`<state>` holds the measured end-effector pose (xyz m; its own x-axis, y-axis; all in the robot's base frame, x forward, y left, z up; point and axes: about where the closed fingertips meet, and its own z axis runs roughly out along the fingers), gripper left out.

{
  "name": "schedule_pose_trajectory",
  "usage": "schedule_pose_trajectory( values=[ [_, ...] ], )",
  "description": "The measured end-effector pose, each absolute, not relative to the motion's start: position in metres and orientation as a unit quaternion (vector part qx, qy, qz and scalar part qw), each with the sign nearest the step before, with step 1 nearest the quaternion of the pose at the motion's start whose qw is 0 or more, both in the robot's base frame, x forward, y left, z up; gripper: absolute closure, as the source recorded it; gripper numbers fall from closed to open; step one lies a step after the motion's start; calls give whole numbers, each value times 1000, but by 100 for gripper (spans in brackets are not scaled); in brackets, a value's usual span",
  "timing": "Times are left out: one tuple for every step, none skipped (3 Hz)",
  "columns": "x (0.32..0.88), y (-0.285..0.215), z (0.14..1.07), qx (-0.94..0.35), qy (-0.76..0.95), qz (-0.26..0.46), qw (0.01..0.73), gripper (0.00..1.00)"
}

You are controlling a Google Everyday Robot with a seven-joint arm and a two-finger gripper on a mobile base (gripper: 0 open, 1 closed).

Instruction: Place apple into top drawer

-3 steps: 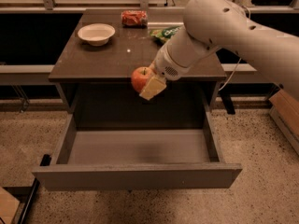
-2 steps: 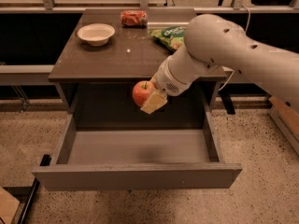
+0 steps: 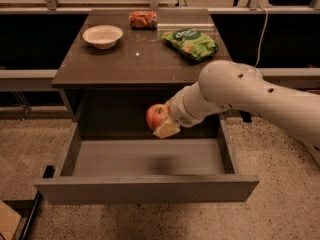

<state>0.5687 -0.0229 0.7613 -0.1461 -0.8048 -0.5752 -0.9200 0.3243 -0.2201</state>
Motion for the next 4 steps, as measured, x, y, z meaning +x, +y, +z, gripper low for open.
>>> schedule_pose_trajectory(
  values=[
    [577,-21,730,-559,760,94,318,100],
    [578,-13,697,-554,764,113,311,100],
    [575,-9,677,-552,767,126,302,100],
    [568,-2,656,-548,771,147,289,81]
  ],
)
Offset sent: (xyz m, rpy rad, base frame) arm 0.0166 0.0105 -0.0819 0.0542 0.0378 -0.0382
